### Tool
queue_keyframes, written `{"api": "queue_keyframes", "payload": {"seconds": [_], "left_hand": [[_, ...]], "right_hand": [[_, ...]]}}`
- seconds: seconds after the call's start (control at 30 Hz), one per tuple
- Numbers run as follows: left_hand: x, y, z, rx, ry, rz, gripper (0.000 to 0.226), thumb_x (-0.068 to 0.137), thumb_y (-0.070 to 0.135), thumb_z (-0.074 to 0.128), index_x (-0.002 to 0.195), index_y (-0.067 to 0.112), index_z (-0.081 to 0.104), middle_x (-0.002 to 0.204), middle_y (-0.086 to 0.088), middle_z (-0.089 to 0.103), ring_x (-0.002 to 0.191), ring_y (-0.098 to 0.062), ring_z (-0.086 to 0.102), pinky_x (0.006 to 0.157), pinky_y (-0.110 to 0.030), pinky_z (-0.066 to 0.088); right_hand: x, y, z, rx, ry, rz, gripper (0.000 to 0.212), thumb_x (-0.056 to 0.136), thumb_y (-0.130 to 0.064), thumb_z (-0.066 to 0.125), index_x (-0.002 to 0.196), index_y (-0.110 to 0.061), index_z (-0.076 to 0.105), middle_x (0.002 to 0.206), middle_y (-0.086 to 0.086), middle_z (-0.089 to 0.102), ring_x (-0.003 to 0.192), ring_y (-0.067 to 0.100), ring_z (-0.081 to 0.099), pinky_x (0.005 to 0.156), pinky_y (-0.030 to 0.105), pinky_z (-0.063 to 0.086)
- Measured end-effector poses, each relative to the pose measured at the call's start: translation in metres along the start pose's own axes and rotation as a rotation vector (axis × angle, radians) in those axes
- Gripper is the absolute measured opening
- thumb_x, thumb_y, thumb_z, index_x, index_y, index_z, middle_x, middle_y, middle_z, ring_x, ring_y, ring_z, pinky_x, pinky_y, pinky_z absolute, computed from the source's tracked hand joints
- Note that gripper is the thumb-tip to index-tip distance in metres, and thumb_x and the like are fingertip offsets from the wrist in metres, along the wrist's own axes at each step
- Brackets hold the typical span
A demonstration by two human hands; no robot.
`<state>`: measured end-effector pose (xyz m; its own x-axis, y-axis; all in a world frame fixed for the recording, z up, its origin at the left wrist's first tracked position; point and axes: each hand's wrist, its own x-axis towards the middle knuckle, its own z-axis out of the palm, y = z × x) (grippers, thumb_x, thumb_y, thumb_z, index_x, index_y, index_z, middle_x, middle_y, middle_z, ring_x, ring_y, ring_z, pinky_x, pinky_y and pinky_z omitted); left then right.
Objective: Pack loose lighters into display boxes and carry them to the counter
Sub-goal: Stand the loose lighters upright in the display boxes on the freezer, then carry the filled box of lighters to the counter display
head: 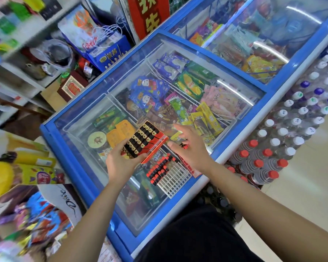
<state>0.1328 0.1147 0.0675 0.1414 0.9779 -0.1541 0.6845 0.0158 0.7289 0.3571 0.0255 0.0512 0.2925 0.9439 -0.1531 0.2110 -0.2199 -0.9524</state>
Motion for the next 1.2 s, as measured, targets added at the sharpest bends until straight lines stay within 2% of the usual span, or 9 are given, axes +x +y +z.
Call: {"api": "queue_keyframes", "payload": {"seconds": [0.13, 0.23, 0.37, 0.57, 0.7, 0.8, 0.9, 1.0, 1.2], "left_hand": [[-0.026, 0.005, -0.018, -0.124, 0.052, -0.047, 0.076, 0.060, 0.038, 0.097, 0.127, 0.037, 0.063, 0.123, 0.015, 0.067, 0.115, -0.011, 0.064, 0.105, -0.041, 0.051], [-0.044, 0.006, -0.024, -0.147, 0.044, -0.076, 0.078, 0.054, 0.047, 0.097, 0.125, 0.042, 0.063, 0.125, 0.014, 0.069, 0.114, -0.011, 0.066, 0.102, -0.040, 0.053], [-0.067, 0.003, -0.034, -0.128, 0.049, -0.101, 0.075, 0.056, 0.038, 0.098, 0.125, 0.039, 0.068, 0.119, 0.017, 0.071, 0.105, 0.004, 0.066, 0.096, -0.023, 0.054], [-0.091, -0.006, -0.044, -0.112, 0.038, -0.140, 0.077, 0.058, 0.034, 0.097, 0.127, 0.039, 0.066, 0.116, 0.033, 0.066, 0.112, 0.006, 0.062, 0.093, -0.038, 0.059], [-0.105, -0.010, -0.048, -0.147, 0.063, -0.151, 0.085, 0.064, 0.030, 0.094, 0.138, 0.042, 0.054, 0.125, 0.039, 0.056, 0.117, 0.010, 0.054, 0.077, -0.016, 0.057], [-0.114, -0.012, -0.051, -0.310, 0.083, -0.215, 0.095, 0.068, 0.031, 0.094, 0.148, 0.035, 0.043, 0.122, 0.035, 0.057, 0.112, 0.013, 0.055, 0.081, -0.010, 0.051], [-0.127, -0.019, -0.053, -0.678, 0.032, -0.335, 0.085, 0.076, 0.048, 0.076, 0.152, 0.031, 0.041, 0.136, 0.013, 0.063, 0.119, -0.009, 0.064, 0.090, -0.027, 0.056], [-0.144, -0.032, -0.051, -0.864, 0.008, -0.422, 0.069, 0.089, 0.044, 0.067, 0.151, 0.027, 0.043, 0.141, -0.007, 0.061, 0.125, -0.031, 0.062, 0.104, -0.057, 0.048], [-0.192, -0.050, -0.058, -0.940, 0.160, -0.459, 0.054, 0.084, 0.036, 0.069, 0.135, 0.031, 0.054, 0.118, -0.007, 0.074, 0.111, -0.028, 0.070, 0.097, -0.053, 0.055]], "right_hand": [[0.018, -0.031, 0.015, 0.093, -0.171, 0.036, 0.064, 0.087, -0.057, 0.066, 0.144, -0.044, 0.042, 0.140, -0.017, 0.047, 0.129, 0.007, 0.050, 0.109, 0.046, 0.045], [0.022, -0.044, 0.021, 0.086, -0.305, 0.036, 0.045, 0.091, -0.052, 0.065, 0.134, -0.043, 0.054, 0.129, -0.023, 0.057, 0.114, 0.002, 0.061, 0.103, 0.047, 0.051], [0.013, -0.047, 0.028, 0.235, -0.319, 0.152, 0.033, 0.088, -0.046, 0.071, 0.120, -0.042, 0.062, 0.115, -0.013, 0.067, 0.100, 0.009, 0.070, 0.094, 0.047, 0.057], [0.009, -0.043, 0.038, 0.455, -0.432, 0.349, 0.036, 0.084, -0.016, 0.077, 0.117, -0.026, 0.068, 0.100, 0.001, 0.076, 0.091, 0.020, 0.075, 0.082, 0.041, 0.062], [0.003, -0.038, 0.051, 0.519, -0.401, 0.434, 0.034, 0.082, -0.013, 0.078, 0.114, -0.023, 0.071, 0.110, 0.013, 0.073, 0.094, 0.028, 0.075, 0.086, 0.050, 0.060], [-0.003, -0.036, 0.058, 0.610, -0.395, 0.499, 0.026, 0.085, -0.017, 0.074, 0.110, -0.022, 0.072, 0.107, 0.012, 0.074, 0.098, 0.033, 0.073, 0.090, 0.057, 0.057], [-0.012, -0.039, 0.067, 0.665, -0.421, 0.532, 0.021, 0.093, -0.017, 0.063, 0.112, -0.020, 0.071, 0.104, 0.008, 0.075, 0.100, 0.032, 0.071, 0.091, 0.054, 0.056], [-0.024, -0.042, 0.075, 0.666, -0.486, 0.519, 0.023, 0.098, -0.019, 0.056, 0.116, -0.018, 0.070, 0.111, 0.010, 0.073, 0.104, 0.031, 0.068, 0.095, 0.055, 0.054], [-0.053, -0.040, 0.093, 0.586, -0.661, 0.569, 0.036, 0.093, -0.035, 0.064, 0.126, -0.019, 0.067, 0.125, 0.015, 0.066, 0.114, 0.035, 0.062, 0.106, 0.062, 0.044]]}}
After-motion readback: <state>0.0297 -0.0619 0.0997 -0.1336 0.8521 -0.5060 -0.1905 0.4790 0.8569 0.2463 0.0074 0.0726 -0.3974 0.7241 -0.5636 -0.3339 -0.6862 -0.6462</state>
